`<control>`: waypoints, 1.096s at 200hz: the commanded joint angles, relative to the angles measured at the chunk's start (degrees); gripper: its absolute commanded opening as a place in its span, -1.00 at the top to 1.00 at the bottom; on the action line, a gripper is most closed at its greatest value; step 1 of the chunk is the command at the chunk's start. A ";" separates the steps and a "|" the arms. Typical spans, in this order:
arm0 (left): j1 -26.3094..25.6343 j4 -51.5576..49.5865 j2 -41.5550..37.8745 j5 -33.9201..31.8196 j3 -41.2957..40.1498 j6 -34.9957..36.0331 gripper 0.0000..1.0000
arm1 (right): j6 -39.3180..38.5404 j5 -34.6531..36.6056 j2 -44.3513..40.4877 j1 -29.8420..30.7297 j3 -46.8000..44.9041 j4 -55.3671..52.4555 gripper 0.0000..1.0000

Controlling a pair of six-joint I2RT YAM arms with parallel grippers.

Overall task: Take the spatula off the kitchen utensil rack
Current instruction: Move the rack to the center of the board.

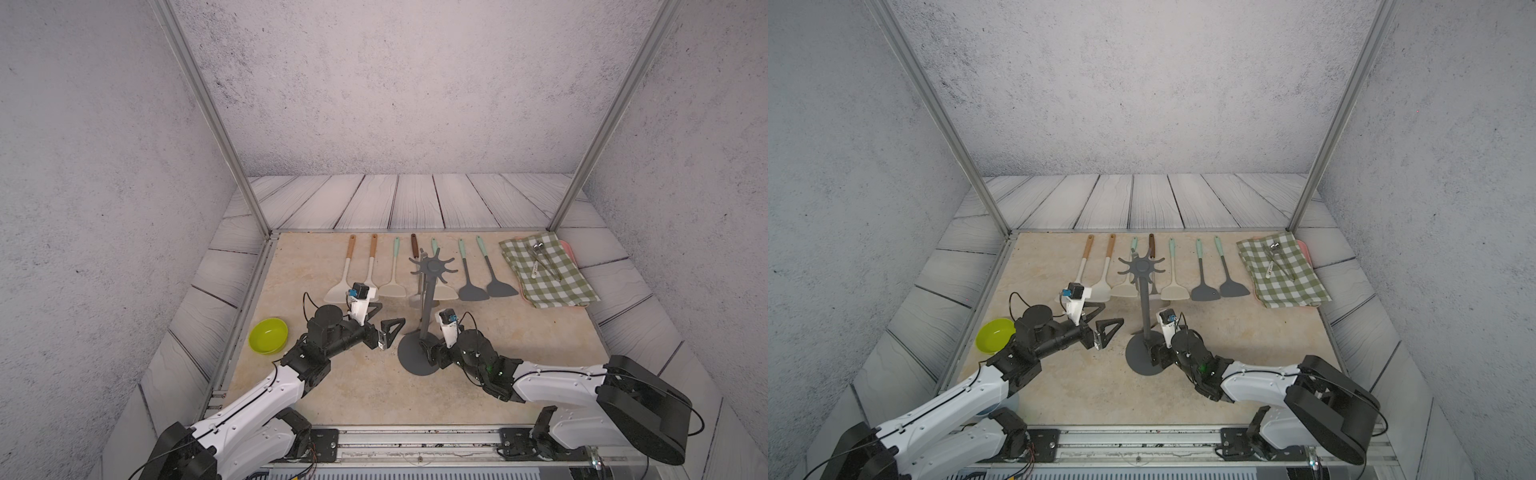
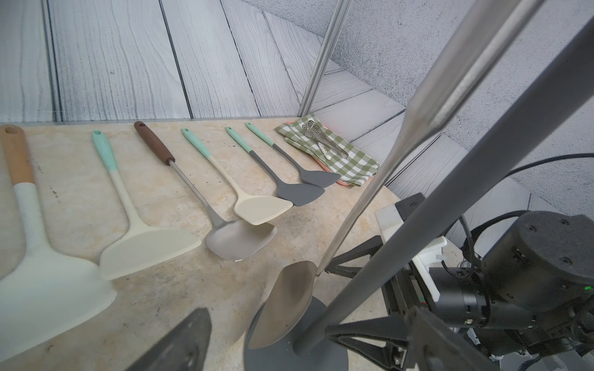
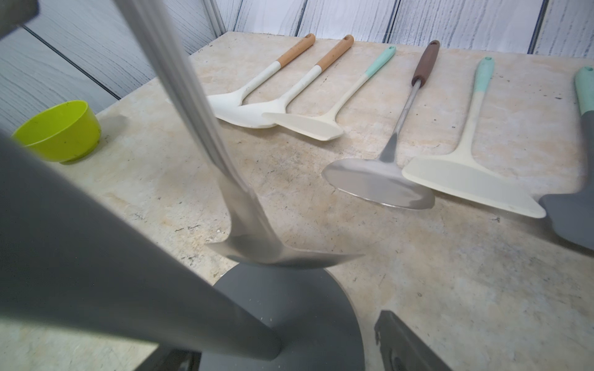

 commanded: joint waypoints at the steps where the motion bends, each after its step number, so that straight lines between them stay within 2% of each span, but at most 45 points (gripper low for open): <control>1: -0.46 0.86 -0.77 0.00 0.78 0.61 -0.98 | -0.55 0.29 -1.14 -2.25 0.52 -0.97 -0.72; 75: -0.72 1.35 -0.32 0.44 0.78 0.32 -0.98 | -1.02 0.32 -7.07 -8.79 0.19 -8.04 -0.76; 144: -2.07 1.71 0.55 0.52 1.20 0.96 -0.98 | 1.54 3.32 -13.87 -12.02 0.25 -17.12 -0.78; 162: -2.71 1.35 0.67 0.45 1.50 1.54 -0.98 | 1.85 1.38 -16.97 -12.23 0.62 -19.39 -0.81; 181: -3.18 0.75 1.38 0.47 2.06 2.09 -0.98 | 1.99 -3.79 -21.27 -12.22 1.42 -22.50 -0.87; 211: -3.62 0.05 2.52 1.25 3.12 2.57 -0.98 | 2.69 -8.88 -27.04 -12.22 6.70 -35.92 -1.00; 219: -3.70 0.08 2.65 1.57 3.25 2.63 -0.99 | 3.10 -9.35 -27.76 -12.21 8.72 -40.16 -0.98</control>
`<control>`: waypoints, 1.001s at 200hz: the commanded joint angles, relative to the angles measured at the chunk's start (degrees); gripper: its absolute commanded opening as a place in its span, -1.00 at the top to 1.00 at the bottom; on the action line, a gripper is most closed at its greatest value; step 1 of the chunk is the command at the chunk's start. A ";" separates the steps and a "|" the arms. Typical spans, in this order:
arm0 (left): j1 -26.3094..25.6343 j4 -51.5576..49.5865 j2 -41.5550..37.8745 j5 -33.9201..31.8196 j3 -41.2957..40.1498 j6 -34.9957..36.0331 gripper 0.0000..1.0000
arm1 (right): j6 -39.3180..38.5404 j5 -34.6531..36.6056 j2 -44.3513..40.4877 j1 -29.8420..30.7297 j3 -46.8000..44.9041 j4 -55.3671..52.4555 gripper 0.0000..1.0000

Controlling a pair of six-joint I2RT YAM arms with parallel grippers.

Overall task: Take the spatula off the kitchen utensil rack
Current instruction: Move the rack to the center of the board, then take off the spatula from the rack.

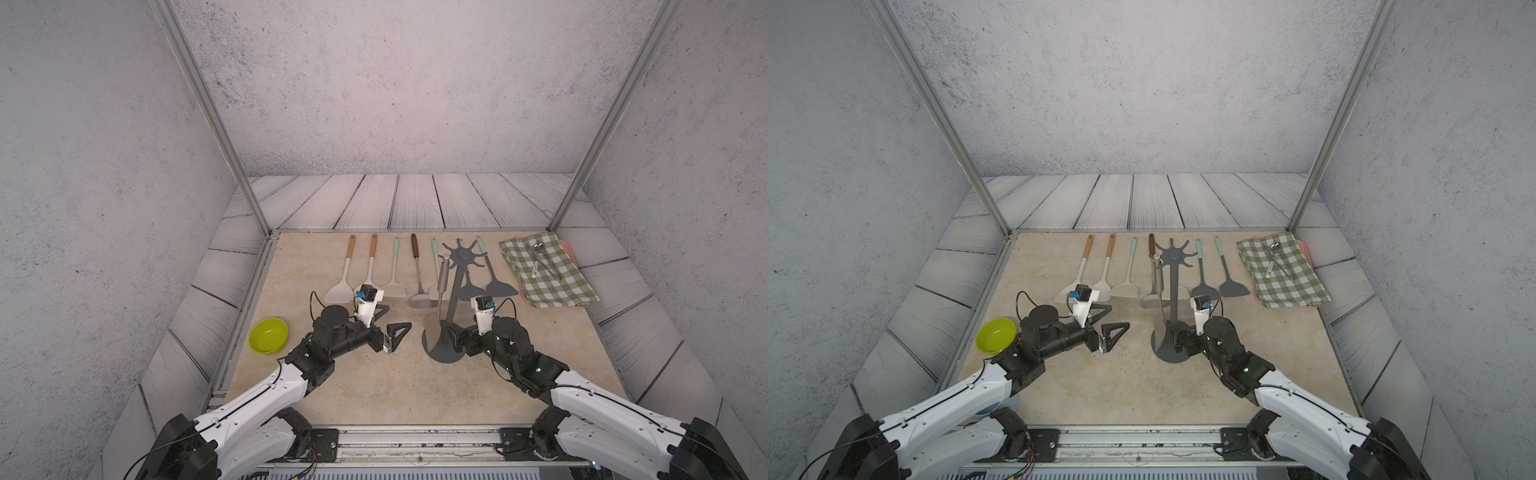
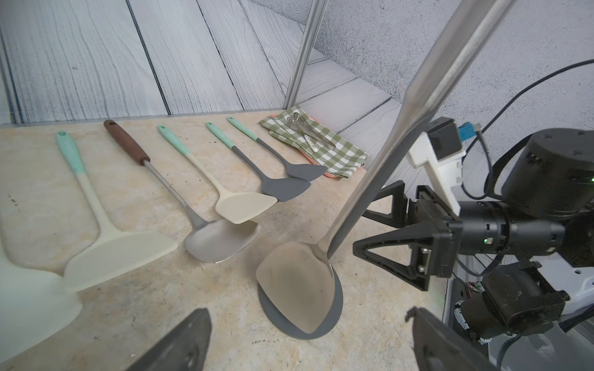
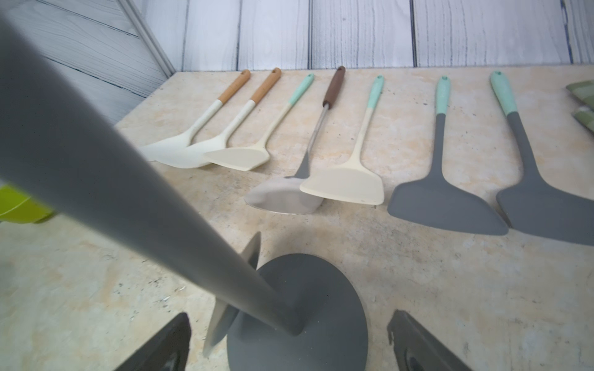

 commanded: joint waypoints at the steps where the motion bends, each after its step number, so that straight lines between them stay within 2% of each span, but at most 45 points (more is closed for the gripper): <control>1: -0.51 0.03 0.52 1.33 2.03 1.31 -0.98 | 1.24 -4.60 -3.15 -0.10 6.12 -13.55 -0.98; 25: -1.08 -0.24 0.78 2.01 2.39 2.19 -0.99 | 3.32 -5.33 -3.88 -0.14 11.41 -23.23 -0.98; 50: -1.70 -0.41 0.65 2.49 2.52 3.85 -0.98 | 11.04 -0.98 -4.56 -0.11 14.41 -27.60 -0.98; 67: -1.92 -0.34 0.96 3.35 2.98 4.84 -0.98 | 8.78 -8.46 -4.69 -0.24 15.37 -26.69 -0.98; 93: -2.01 0.28 2.48 4.18 4.14 5.52 -0.98 | 9.95 -10.77 -5.58 -0.26 11.96 -20.38 -0.98; 125: -2.01 -2.08 4.71 4.41 7.09 7.22 -0.99 | 8.91 -4.04 -7.84 -0.47 4.73 -11.93 -0.98; 171: -1.97 -4.08 8.54 2.24 10.28 10.15 -0.98 | 7.43 1.86 -17.26 -0.73 0.22 -14.61 -0.98; 200: -1.97 -0.06 11.72 3.22 11.74 12.66 -0.99 | 5.70 0.35 -23.67 -0.83 -5.30 -12.03 -0.97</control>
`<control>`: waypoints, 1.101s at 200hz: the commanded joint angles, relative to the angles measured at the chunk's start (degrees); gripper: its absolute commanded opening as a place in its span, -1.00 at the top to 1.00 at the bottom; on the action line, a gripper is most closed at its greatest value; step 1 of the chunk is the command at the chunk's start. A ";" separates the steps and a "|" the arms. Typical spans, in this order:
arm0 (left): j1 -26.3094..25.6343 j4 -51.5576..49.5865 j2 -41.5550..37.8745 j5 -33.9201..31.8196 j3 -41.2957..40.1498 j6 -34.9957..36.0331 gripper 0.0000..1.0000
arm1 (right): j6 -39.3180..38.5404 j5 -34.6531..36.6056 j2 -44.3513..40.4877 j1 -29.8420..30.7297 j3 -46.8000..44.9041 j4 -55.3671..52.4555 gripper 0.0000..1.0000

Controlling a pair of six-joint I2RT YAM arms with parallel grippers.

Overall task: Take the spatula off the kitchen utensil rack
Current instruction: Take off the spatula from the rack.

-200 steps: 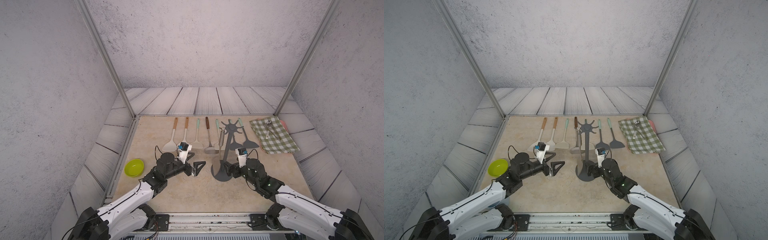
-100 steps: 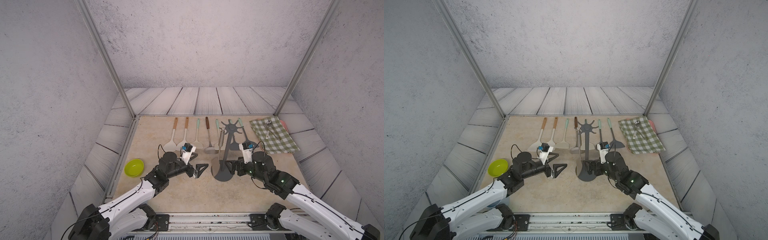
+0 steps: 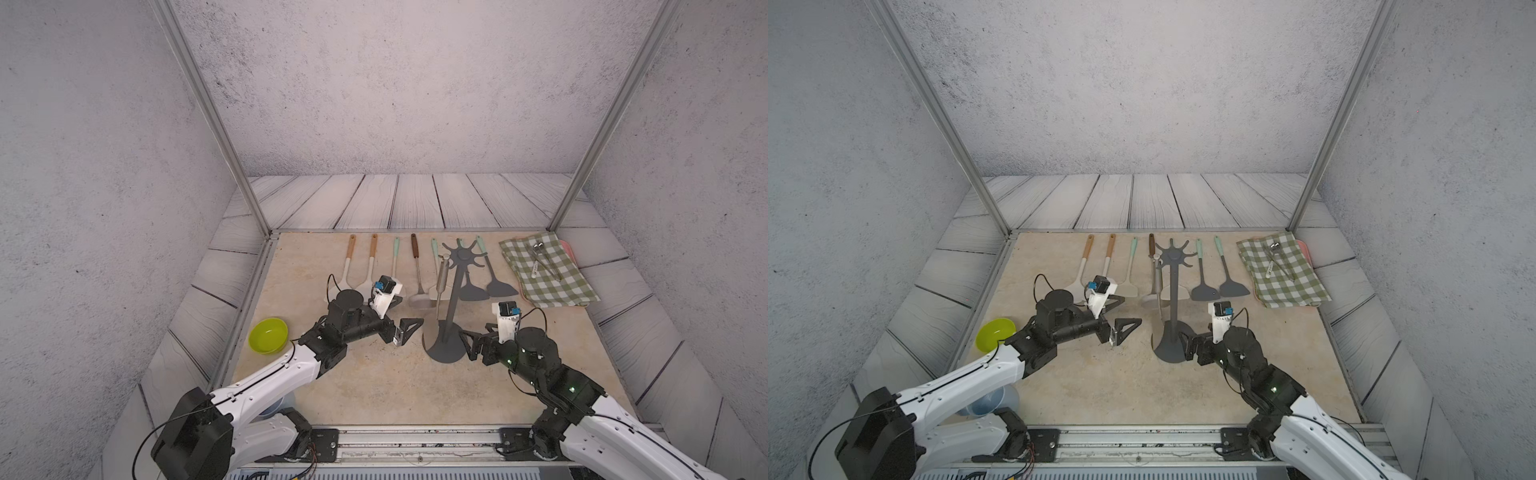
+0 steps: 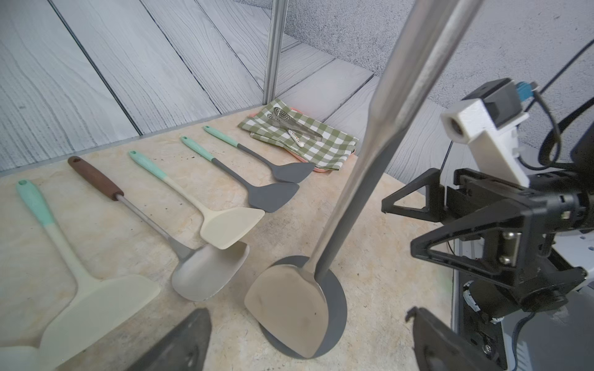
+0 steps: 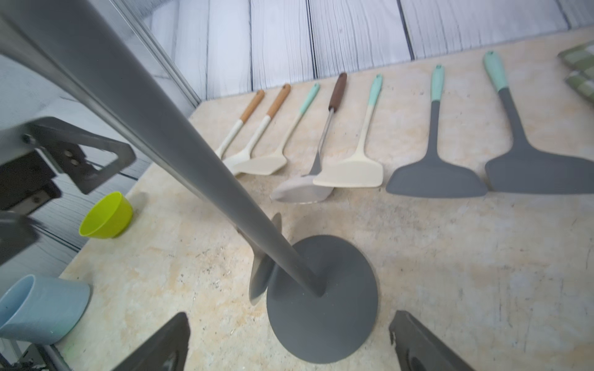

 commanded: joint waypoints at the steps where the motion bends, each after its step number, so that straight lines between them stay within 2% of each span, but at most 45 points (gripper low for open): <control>1: -0.26 2.40 2.28 0.71 2.47 3.66 -0.99 | -2.04 1.28 -4.28 -0.28 -3.84 2.04 -0.97; 24: -0.24 3.40 5.62 3.52 5.10 6.07 -0.95 | -2.28 1.45 -6.17 -0.68 -5.03 2.67 -0.98; 69: -0.14 3.87 14.76 9.05 12.88 8.90 -0.78 | -0.97 -3.71 -4.31 -2.60 -5.64 5.70 -0.97; 98: -0.15 5.16 17.94 12.15 16.05 9.47 -0.61 | -0.50 -5.07 -2.38 -3.73 -5.69 6.86 -0.96; 132: -0.15 5.06 20.81 19.42 19.97 9.04 -0.35 | -0.43 -6.95 -1.52 -4.85 -6.17 8.60 -0.92; 180: -0.15 4.78 22.20 23.01 21.20 9.08 -0.07 | -0.26 -8.41 -1.26 -5.76 -6.59 9.74 -0.90; 220: -0.15 4.77 22.49 24.77 20.97 8.86 0.29 | -0.24 -9.17 -0.13 -5.92 -6.61 10.57 -0.89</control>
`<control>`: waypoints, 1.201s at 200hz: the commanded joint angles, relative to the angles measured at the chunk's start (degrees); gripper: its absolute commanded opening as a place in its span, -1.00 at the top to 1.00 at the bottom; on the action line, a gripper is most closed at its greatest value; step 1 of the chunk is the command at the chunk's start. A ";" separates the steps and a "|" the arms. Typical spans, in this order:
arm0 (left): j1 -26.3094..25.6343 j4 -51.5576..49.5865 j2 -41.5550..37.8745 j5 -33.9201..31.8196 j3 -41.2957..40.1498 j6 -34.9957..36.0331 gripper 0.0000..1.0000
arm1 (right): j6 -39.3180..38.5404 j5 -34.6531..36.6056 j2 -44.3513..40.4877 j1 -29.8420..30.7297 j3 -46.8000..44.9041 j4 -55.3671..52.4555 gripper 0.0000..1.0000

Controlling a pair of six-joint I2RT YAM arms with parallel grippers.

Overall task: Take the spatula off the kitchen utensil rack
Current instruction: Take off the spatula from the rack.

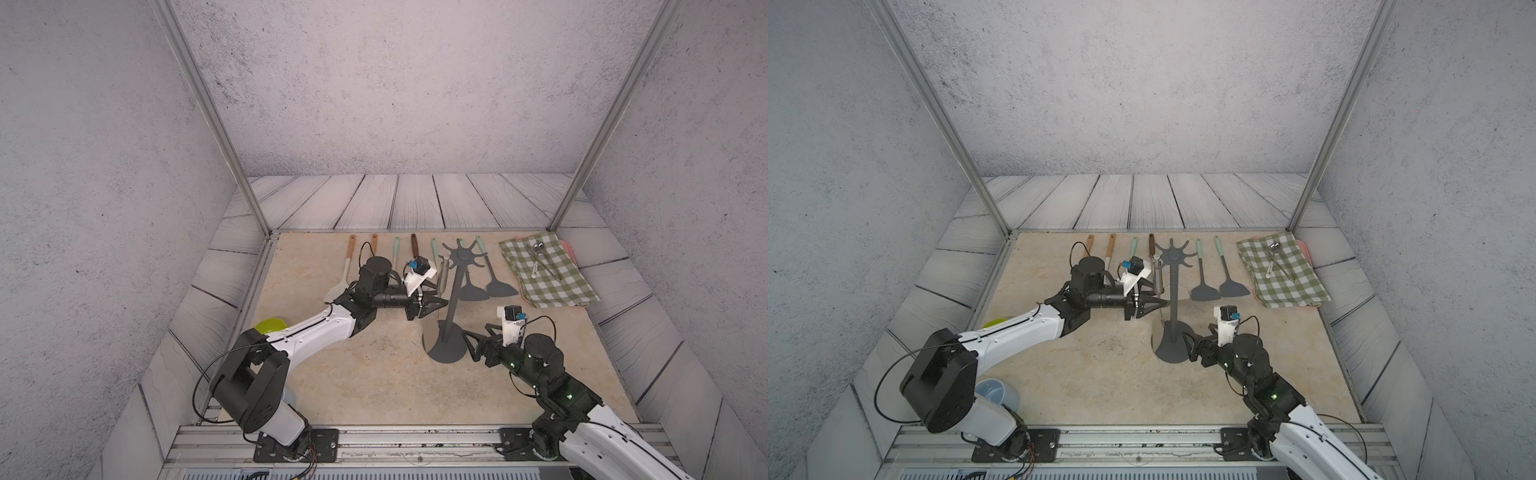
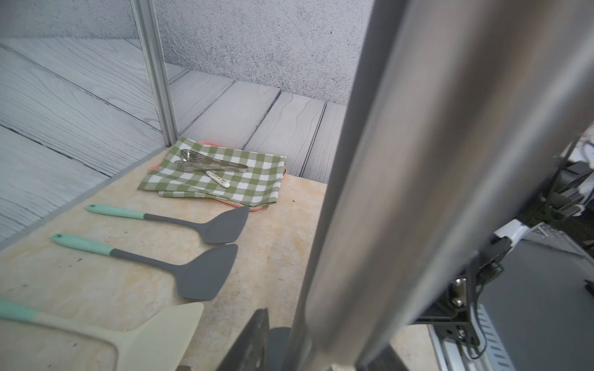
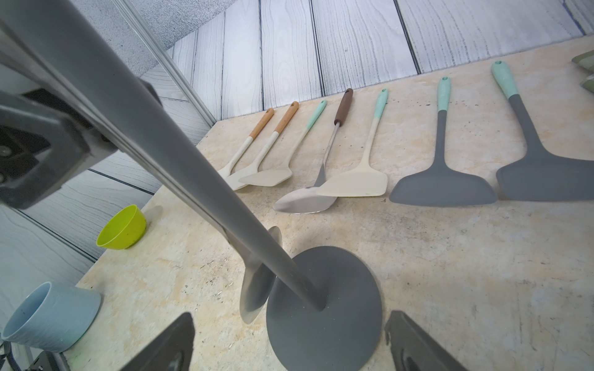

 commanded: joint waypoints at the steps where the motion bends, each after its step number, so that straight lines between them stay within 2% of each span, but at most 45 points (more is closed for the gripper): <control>1: -0.15 0.48 0.43 2.77 0.99 -0.02 0.29 | 0.34 -1.37 0.56 -0.27 -0.30 1.68 -0.89; 31: -0.15 -0.53 0.04 2.52 0.90 -0.12 0.56 | 0.11 -1.58 0.83 -0.30 -0.39 2.13 -0.90; 94: -0.36 -2.50 -2.69 0.45 -0.45 0.89 0.86 | -0.33 -2.03 0.91 -0.33 -0.48 2.58 -1.00; 117: -0.50 -3.82 -4.27 -0.63 -0.87 1.65 1.00 | -0.43 -2.25 1.02 -0.27 -0.56 2.71 -0.98; 192: -1.71 -6.86 -12.38 -6.93 -2.66 3.84 1.00 | -0.59 -2.47 1.10 -0.36 -0.67 3.02 -0.98; 240: -1.73 -9.85 -17.06 -13.40 -3.60 4.66 1.00 | -0.63 -2.38 0.92 -0.29 -0.74 2.97 -0.98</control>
